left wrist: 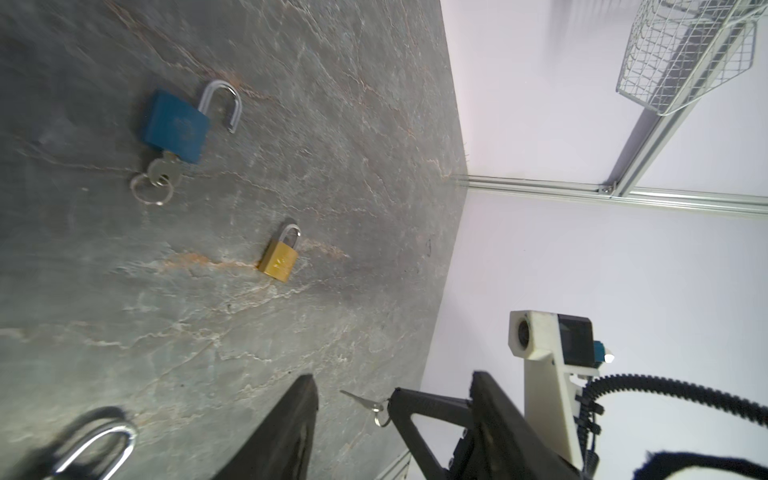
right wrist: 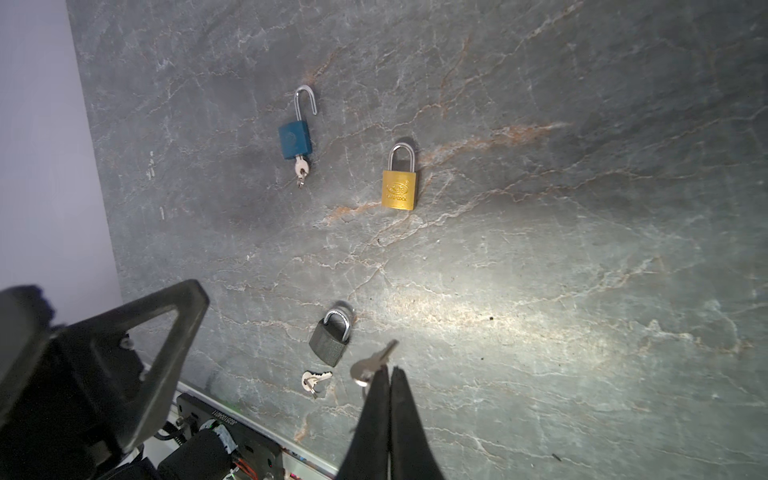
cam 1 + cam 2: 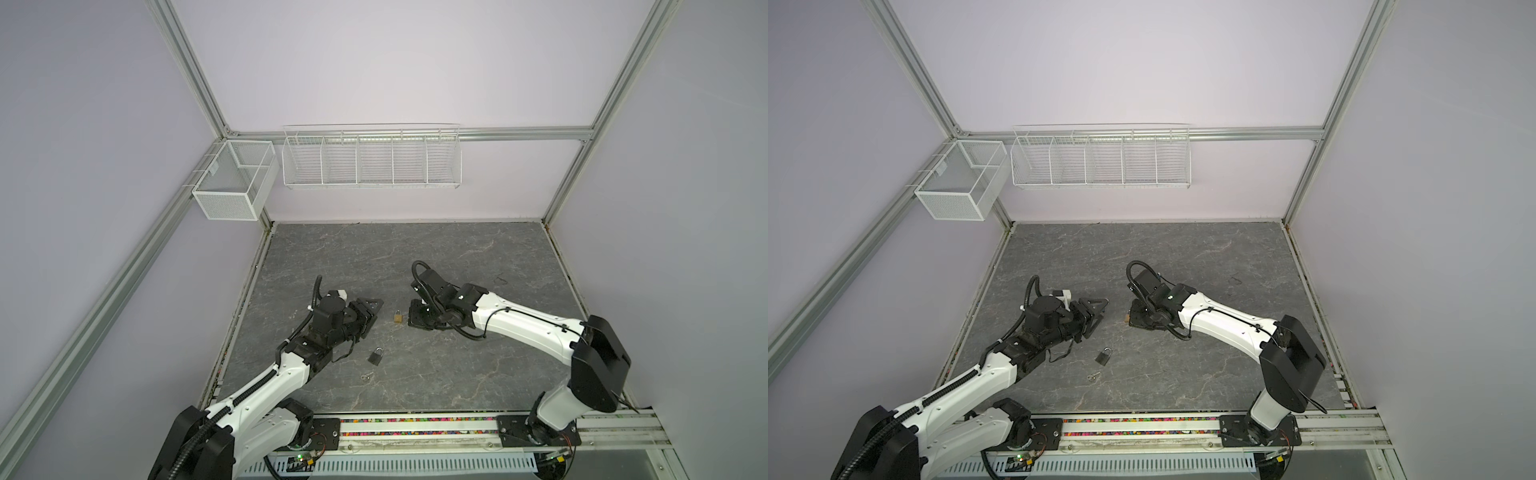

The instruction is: Unlock with the key

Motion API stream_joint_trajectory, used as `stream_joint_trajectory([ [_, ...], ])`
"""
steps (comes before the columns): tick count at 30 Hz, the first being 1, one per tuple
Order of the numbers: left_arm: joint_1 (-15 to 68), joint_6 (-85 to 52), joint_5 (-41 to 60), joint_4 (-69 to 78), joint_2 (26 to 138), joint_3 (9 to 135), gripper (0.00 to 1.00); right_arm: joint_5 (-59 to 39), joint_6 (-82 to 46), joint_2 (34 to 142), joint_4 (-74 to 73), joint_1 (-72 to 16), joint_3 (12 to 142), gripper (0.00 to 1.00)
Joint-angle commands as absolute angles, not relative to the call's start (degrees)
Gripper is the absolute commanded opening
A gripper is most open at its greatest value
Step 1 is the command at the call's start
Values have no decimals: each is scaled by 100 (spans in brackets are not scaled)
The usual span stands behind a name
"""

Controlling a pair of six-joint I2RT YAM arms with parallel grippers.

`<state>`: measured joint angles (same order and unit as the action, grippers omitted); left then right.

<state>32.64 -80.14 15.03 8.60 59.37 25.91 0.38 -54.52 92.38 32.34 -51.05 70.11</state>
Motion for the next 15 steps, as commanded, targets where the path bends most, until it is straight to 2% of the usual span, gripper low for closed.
stream_joint_trajectory([
  [1,3488,-8508,1531,1292,6105,2812,60,112,-5397,9088,3399,-5076,7102,7],
  [5,3644,-8659,1499,1227,6415,2912,59,105,-5397,9084,3375,-5061,7124,7],
  [15,3970,-9881,1428,2291,6994,2685,62,53,-5423,9038,3315,-5063,7146,7],
])
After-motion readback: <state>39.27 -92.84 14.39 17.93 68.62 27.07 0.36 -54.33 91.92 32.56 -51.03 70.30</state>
